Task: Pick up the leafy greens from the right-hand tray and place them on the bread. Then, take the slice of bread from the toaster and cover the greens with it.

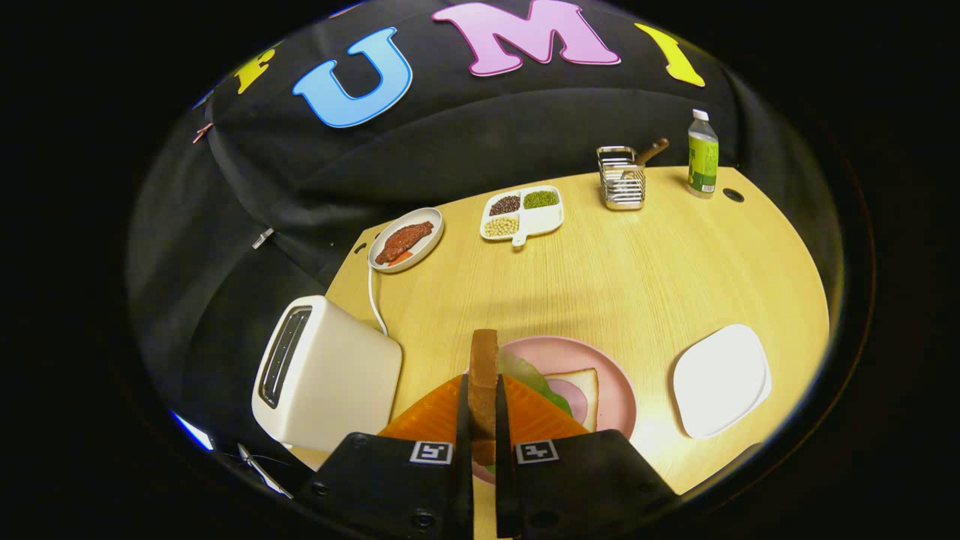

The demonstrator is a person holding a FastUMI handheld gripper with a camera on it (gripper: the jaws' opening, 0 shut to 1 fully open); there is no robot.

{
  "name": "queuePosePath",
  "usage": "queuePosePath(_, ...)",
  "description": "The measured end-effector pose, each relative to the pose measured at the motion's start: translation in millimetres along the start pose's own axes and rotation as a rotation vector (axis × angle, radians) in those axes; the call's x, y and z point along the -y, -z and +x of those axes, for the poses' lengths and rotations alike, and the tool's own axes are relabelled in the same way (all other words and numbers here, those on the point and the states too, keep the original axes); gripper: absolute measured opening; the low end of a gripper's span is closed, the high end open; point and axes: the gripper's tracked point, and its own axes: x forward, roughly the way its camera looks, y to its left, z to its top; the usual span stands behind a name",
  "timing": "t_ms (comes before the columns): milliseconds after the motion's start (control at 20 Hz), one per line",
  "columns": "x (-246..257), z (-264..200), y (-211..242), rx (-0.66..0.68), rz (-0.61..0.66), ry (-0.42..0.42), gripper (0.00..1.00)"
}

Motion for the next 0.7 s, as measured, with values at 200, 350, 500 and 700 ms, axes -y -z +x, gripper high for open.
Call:
queuePosePath(200,13.9,-1.7,-1.1,0.007,-0.004,-0.003,0.16)
queuePosePath(350,37.7,-1.7,6.7,-0.004,-0.039,0.051,0.16)
queuePosePath(500,60.4,1.1,18.7,-0.037,-0.016,0.091,0.18)
queuePosePath(700,81.0,6.5,26.5,-0.053,-0.006,0.131,0.37)
